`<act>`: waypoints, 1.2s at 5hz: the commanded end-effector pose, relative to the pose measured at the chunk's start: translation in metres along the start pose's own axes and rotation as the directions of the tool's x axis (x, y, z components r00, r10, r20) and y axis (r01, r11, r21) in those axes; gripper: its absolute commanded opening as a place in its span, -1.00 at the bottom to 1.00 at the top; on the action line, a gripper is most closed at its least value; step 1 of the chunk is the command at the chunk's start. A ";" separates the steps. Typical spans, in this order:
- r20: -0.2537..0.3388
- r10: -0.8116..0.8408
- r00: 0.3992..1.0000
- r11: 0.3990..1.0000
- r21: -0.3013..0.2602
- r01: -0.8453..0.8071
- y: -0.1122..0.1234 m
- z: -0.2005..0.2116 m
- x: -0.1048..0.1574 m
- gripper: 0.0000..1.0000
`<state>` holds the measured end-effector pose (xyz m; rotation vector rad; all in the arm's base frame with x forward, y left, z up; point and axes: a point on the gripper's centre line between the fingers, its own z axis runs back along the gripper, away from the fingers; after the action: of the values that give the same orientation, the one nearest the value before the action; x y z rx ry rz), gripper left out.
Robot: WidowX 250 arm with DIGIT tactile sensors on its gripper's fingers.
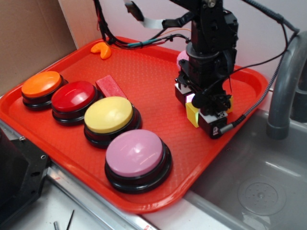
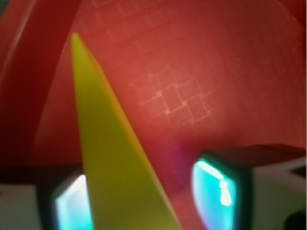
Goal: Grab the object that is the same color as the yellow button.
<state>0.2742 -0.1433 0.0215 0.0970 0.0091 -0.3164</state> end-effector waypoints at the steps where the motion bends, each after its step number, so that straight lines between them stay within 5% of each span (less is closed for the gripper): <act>1: 0.058 0.007 0.998 1.000 -0.017 -0.006 0.002 0.008 0.006 -1.00; 3: 0.052 0.136 0.989 0.991 -0.027 -0.135 0.022 0.043 -0.007 -1.00; 4: -0.001 0.363 0.932 0.929 -0.074 -0.362 0.045 0.077 -0.026 -1.00; 6: 0.042 0.500 0.865 0.858 -0.161 -0.488 0.077 0.148 -0.071 -1.00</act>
<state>0.2357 -0.0622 0.1658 -0.0383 -0.0224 0.2001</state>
